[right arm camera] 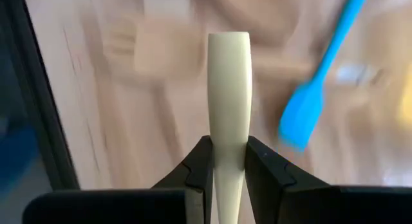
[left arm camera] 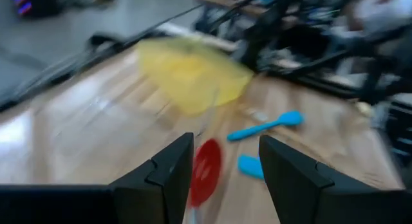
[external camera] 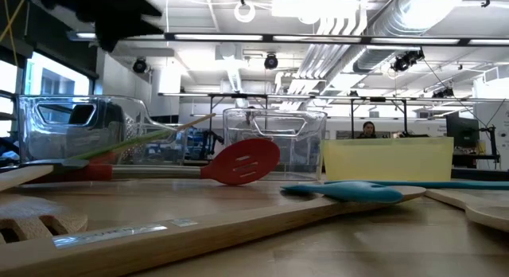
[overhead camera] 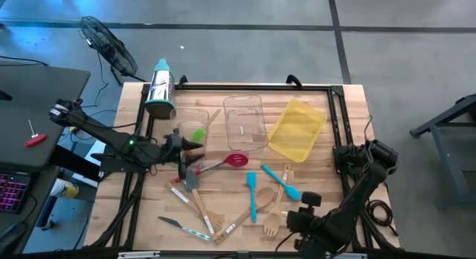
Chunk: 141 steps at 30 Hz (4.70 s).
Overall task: Pick & Place Kitchen Items
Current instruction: Put the yellow knife into the right transparent bin
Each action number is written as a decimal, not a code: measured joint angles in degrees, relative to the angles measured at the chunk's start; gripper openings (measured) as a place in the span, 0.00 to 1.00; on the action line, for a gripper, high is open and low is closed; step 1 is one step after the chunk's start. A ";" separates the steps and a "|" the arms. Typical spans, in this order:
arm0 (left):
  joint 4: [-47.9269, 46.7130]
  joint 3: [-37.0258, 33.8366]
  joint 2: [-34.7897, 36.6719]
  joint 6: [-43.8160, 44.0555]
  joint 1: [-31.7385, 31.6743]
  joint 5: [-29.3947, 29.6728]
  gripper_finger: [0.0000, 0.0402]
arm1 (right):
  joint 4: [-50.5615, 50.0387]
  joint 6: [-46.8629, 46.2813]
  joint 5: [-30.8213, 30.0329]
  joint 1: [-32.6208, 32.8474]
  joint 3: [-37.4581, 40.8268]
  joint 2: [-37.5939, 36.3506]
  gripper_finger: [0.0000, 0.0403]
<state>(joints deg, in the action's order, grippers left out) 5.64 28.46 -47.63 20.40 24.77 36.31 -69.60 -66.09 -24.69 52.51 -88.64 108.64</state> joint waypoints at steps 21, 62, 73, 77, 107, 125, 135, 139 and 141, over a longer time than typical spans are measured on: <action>37.82 0.01 -18.36 -38.39 0.00 -17.06 0.44 | 24.66 44.96 -35.39 -10.16 -6.74 -0.66 0.13; 44.68 0.01 -22.02 -49.79 -0.02 -28.06 0.44 | 50.08 71.93 -8.27 -28.20 -6.69 -0.74 0.13; 44.99 0.66 -22.02 -50.68 -0.02 -28.28 0.44 | 50.55 72.42 -7.66 -28.56 -6.69 -0.74 0.13; 44.77 1.21 -22.02 -50.76 -0.07 -28.06 0.44 | 50.55 72.42 -6.99 -28.90 -6.69 -0.74 0.13; 44.29 1.27 -22.02 -50.08 -0.07 -27.79 0.44 | 50.46 72.31 -6.65 -29.05 -6.69 -0.74 0.13; 44.35 1.28 -22.02 -50.09 -0.06 -27.75 0.44 | 50.20 72.15 -6.65 -29.05 -6.69 -0.74 0.13; 44.36 1.27 -22.02 -50.11 -0.05 -27.62 0.36 | 50.22 72.15 -6.65 -29.05 -6.69 -0.74 0.13; 44.37 1.28 -22.02 -50.32 -0.07 -27.60 0.24 | 50.23 72.04 -6.51 -29.05 -6.68 -0.74 0.13; 44.40 1.28 -22.00 -50.66 -0.07 -27.51 0.20 | 50.27 71.77 -6.49 -29.05 -6.67 -0.74 0.13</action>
<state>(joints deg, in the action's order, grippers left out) 50.04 29.74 -69.63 -30.26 24.71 8.80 -19.32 5.68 -31.18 23.46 -95.31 107.90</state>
